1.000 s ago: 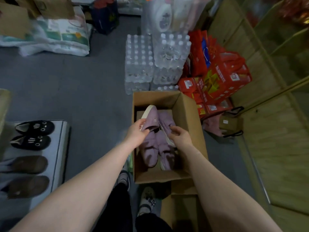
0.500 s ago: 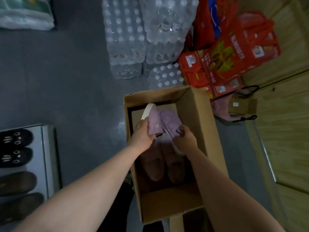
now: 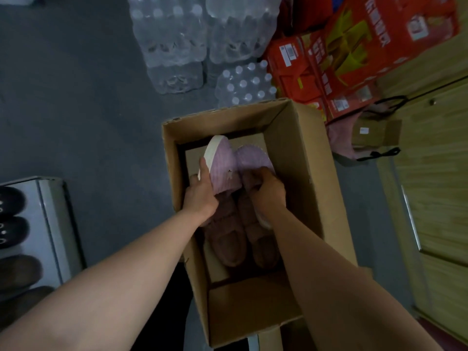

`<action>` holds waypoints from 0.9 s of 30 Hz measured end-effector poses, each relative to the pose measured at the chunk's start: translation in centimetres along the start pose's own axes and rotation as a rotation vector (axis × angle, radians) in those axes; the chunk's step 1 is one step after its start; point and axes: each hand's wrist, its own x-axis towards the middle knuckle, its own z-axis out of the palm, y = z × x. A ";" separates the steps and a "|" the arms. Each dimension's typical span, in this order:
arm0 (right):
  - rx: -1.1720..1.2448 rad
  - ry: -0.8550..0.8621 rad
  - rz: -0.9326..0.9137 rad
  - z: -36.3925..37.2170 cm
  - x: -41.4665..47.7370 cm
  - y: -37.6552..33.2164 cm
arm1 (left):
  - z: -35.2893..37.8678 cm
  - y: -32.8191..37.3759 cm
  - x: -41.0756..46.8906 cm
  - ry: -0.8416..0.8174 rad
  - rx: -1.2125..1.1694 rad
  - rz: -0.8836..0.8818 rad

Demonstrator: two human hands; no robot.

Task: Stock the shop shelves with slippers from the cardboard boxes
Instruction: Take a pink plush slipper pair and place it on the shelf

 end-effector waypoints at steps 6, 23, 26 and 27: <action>0.192 0.089 0.080 -1.7 -2.8 -0.2 | 0.6 1.0 -2.5 -0.048 -0.350 -0.092; 0.028 -0.245 0.012 2.5 -4.8 0.7 | 6.0 -1.5 -5.7 -0.230 -0.035 -0.230; -0.131 -0.041 0.027 2.9 -4.7 1.4 | 5.1 -1.1 -5.9 -0.274 -0.035 -0.213; -0.183 0.019 0.034 2.8 -4.8 1.4 | 4.7 -0.7 -6.1 -0.261 -0.053 -0.194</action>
